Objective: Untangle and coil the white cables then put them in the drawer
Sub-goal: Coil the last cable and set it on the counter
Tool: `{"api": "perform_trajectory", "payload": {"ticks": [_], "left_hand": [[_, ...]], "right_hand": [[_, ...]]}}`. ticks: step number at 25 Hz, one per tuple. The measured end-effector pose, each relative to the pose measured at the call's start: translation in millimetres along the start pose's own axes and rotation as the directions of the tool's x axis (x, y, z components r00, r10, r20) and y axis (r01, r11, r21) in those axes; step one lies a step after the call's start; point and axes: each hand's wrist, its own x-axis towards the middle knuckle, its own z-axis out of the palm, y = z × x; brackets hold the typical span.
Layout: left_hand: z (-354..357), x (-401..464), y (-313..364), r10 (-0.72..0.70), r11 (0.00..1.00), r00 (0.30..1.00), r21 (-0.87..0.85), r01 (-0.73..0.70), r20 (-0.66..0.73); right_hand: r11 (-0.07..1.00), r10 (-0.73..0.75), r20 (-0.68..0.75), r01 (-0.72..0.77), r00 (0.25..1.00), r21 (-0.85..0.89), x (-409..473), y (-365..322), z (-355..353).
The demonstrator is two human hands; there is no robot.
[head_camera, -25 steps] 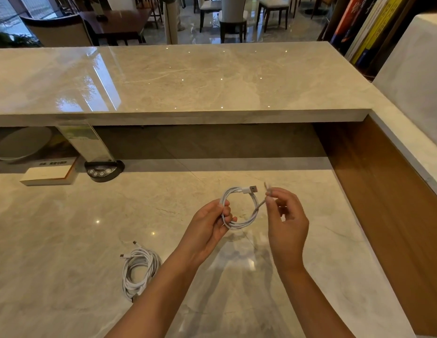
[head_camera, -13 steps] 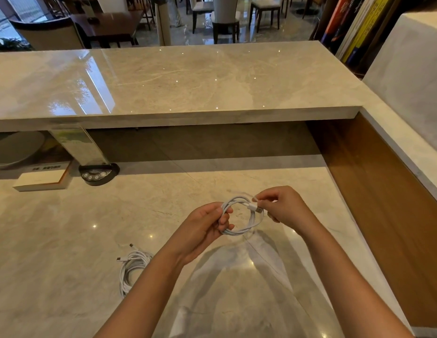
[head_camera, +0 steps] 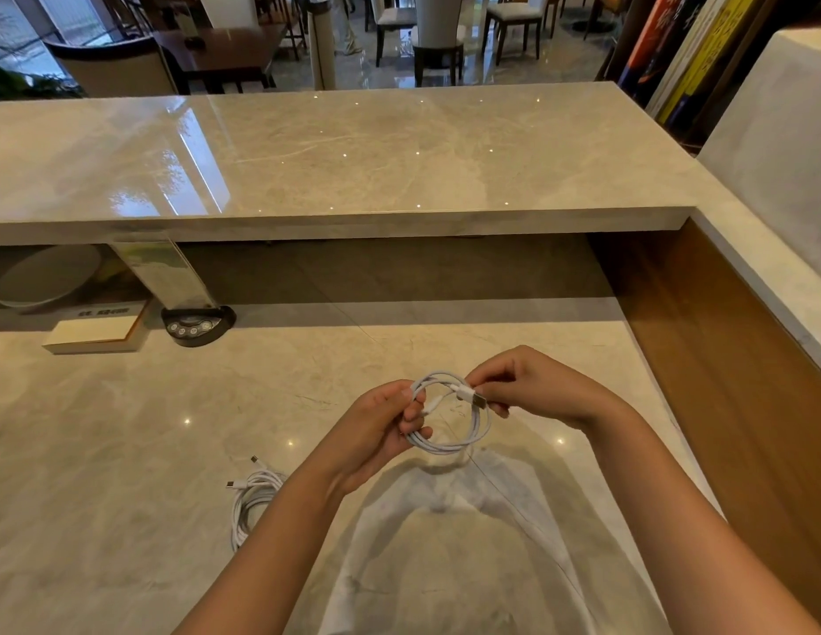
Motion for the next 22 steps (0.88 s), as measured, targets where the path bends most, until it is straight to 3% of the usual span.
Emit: {"api": "perform_trajectory", "payload": {"ticks": [3,6,8,11,14,16,18,20,22], "left_hand": [[6.8,1.0,-5.2,-0.035,0.998,0.999,0.046,0.037,-0.039],[12.7,2.2,-7.9,-0.048,0.993,0.996,0.101,0.056,-0.077],[14.7,3.3,-6.2,-0.046,0.989,0.994,0.132,0.06,-0.102],[17.4,3.7,-2.1,-0.03,0.978,0.993,0.202,0.053,-0.117],[20.0,2.4,-2.0,-0.006,0.956,0.991,0.291,0.046,-0.137],[19.7,1.5,-3.9,0.019,0.907,0.99,0.418,0.042,-0.139],[18.8,1.2,-4.3,0.015,0.851,0.993,0.524,0.047,-0.115],[20.5,0.6,-5.5,-0.04,0.889,0.992,0.449,0.089,-0.118],[22.6,-2.3,-11.1,-0.039,0.966,0.983,0.245,0.084,-0.18]], "right_hand": [[1.0,0.029,-0.029,-0.029,0.999,0.004,7.6,-5.3,4.6],[0.972,0.01,-0.03,-0.017,0.999,-0.234,6.5,-11.4,10.9],[0.887,-0.057,-0.068,0.02,0.996,-0.462,2.8,-13.0,17.3],[0.661,-0.219,-0.134,0.046,0.966,-0.749,2.6,-17.2,23.0],[0.581,-0.259,-0.11,0.064,0.96,-0.811,4.9,-13.7,24.0],[0.716,-0.164,-0.142,0.019,0.976,-0.698,3.9,-11.1,22.0],[0.921,-0.004,-0.137,-0.049,0.991,-0.386,4.7,-4.1,18.9],[0.987,0.103,-0.174,-0.122,0.979,-0.108,5.5,4.9,18.4],[0.987,0.158,-0.303,-0.142,0.94,0.074,4.8,13.6,19.4]]}}
